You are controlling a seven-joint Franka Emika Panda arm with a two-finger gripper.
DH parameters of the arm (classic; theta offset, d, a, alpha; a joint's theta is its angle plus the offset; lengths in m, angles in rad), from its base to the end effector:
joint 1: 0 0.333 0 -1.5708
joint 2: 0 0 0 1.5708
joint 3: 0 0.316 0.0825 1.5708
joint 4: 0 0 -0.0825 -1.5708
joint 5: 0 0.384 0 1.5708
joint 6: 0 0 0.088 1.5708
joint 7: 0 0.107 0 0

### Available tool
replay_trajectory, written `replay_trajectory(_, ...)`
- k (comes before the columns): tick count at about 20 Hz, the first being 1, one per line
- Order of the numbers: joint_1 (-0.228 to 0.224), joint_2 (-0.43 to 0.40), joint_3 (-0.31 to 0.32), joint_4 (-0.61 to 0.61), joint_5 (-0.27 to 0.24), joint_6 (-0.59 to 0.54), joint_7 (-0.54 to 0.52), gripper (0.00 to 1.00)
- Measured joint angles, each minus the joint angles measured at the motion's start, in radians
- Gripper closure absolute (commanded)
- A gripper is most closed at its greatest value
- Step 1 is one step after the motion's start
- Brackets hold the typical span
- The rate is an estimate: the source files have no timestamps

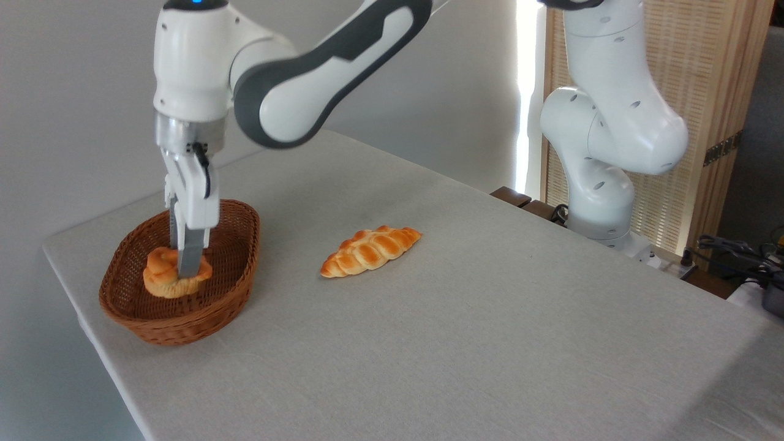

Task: Put bread into the basket
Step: 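Lower the bun into the basket and open the gripper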

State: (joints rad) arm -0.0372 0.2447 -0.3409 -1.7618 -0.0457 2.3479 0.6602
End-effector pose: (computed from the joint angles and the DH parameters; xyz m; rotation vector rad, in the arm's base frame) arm 0.6161 -0.2269 0.4695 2.6630 -1.4343 0.5618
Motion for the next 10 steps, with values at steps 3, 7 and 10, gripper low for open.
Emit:
replay_trajectory(3,0.000,0.020,-0.007,0.008,0.051,0.008,0.000,0.00)
replay_trajectory(7,0.001,0.025,-0.007,0.008,0.085,0.008,0.000,0.00)
replay_trajectory(10,0.001,0.030,-0.007,0.008,0.086,0.008,0.000,0.00)
